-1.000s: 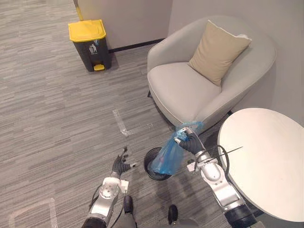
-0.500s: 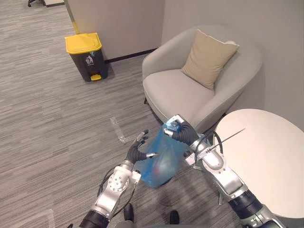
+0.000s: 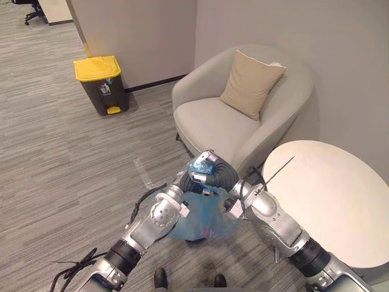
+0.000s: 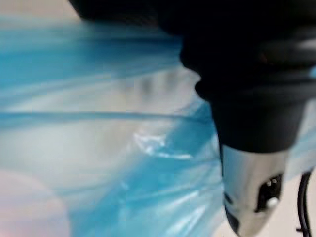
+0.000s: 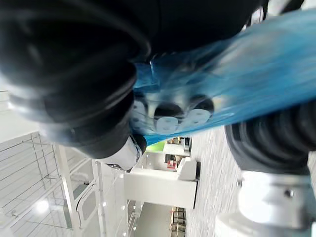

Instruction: Gather rubbish on tea table into small bin, then transfer packed bag to large trash can.

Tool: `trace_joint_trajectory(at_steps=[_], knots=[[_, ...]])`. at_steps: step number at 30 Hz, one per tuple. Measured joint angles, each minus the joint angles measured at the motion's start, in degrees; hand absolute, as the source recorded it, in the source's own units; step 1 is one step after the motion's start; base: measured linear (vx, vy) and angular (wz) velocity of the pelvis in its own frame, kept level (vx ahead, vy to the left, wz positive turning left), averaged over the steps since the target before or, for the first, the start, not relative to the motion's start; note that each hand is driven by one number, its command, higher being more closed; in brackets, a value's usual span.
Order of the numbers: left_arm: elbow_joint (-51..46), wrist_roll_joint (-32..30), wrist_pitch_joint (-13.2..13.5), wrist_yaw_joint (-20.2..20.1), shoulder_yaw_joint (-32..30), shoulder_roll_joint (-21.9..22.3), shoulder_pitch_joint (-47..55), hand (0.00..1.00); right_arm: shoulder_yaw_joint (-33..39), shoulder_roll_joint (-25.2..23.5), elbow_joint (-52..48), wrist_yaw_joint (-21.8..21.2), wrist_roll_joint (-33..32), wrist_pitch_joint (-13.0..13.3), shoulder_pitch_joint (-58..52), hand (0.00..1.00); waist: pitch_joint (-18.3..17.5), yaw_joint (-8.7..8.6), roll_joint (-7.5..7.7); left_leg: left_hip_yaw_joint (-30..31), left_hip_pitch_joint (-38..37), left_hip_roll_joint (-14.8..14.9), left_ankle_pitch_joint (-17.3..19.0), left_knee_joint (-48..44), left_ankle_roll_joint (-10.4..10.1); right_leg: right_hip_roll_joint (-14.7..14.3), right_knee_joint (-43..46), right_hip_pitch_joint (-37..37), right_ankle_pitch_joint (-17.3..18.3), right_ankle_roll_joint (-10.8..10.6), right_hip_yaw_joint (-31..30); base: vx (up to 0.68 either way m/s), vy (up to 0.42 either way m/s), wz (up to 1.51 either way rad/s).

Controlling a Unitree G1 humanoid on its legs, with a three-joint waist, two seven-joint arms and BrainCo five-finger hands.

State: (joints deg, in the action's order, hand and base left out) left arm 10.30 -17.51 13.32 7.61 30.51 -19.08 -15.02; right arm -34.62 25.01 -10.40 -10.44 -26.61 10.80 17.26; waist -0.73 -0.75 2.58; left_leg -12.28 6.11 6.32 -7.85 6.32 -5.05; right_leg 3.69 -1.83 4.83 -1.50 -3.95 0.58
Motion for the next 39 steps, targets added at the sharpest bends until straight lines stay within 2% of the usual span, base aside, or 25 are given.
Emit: trace_joint_trajectory(at_steps=[4,6,7,12,27,28,35,39], knots=[[1.29,-0.41,0.11,0.04,0.46,1.25,-0.01,0.0,-1.16,-0.46,0.07,0.15,-1.66,-0.78,0.38,1.0,-0.03,0.05,0.05,0.06,0.04,0.01,-0.05,0.0,-0.06,-0.04,-0.18,-0.06,-0.08,0.04,0.03,0.0,0.0,0.0],[2.96,-0.39,0.08,-0.01,1.09,2.57,0.0,0.0,-1.7,-1.59,0.34,0.44,-2.88,-2.06,0.39,1.0,-0.04,0.05,0.06,0.11,0.12,0.07,-0.09,0.0,-0.12,-0.12,-0.26,-0.05,-0.13,0.1,0.05,0.0,0.0,0.0],[3.73,-0.36,0.1,-0.03,1.5,3.1,0.0,1.0,-1.61,-2.41,0.54,0.71,-2.97,-2.38,0.39,1.0,-0.04,0.04,0.06,0.13,0.13,0.12,-0.1,0.0,-0.14,-0.18,-0.27,-0.03,-0.14,0.12,0.04,0.0,0.0,0.0],[7.95,-0.35,0.1,-0.75,3.4,5.35,0.01,1.0,-1.62,-2.91,0.68,1.77,-3.29,-2.48,0.41,1.0,-0.05,0.03,0.06,0.26,0.16,0.19,-0.14,0.0,-0.2,-0.27,-0.27,-0.01,-0.14,0.12,0.09,0.0,0.0,0.0],[13.01,1.49,-0.64,-2.83,4.27,5.83,0.64,1.0,-0.97,-8.57,5.18,1.51,-1.26,-2.49,-0.01,1.0,-0.11,-0.39,0.13,0.27,0.18,0.21,-0.15,0.0,-0.23,-0.27,-0.27,0.1,-0.13,0.1,-0.07,0.0,0.0,0.0],[13.01,1.87,-0.78,-2.83,4.22,5.85,1.16,1.0,-0.27,-9.4,5.59,1.43,-0.29,-2.48,-0.63,0.0,-0.16,-0.39,0.2,0.27,0.18,0.2,-0.15,0.0,-0.23,-0.26,-0.27,0.1,-0.13,0.1,-0.07,0.0,0.0,0.0],[13.0,3.17,-1.75,-3.09,1.42,5.86,3.95,1.0,1.15,-11.43,7.71,1.38,4.96,-2.11,-2.91,0.0,-0.91,-0.66,1.31,0.3,0.17,0.18,-0.14,0.0,-0.23,-0.22,-0.27,0.07,-0.12,0.09,-0.06,0.0,0.0,0.0],[12.36,5.41,-1.89,-3.04,-2.95,6.4,5.9,1.0,3.74,-11.28,8.28,2.23,14.81,-1.11,-5.37,0.0,-1.06,-0.63,1.53,0.43,0.17,0.06,-0.14,0.0,-0.23,0.0,-0.15,0.03,-0.07,-0.01,0.06,0.0,0.0,0.0]])
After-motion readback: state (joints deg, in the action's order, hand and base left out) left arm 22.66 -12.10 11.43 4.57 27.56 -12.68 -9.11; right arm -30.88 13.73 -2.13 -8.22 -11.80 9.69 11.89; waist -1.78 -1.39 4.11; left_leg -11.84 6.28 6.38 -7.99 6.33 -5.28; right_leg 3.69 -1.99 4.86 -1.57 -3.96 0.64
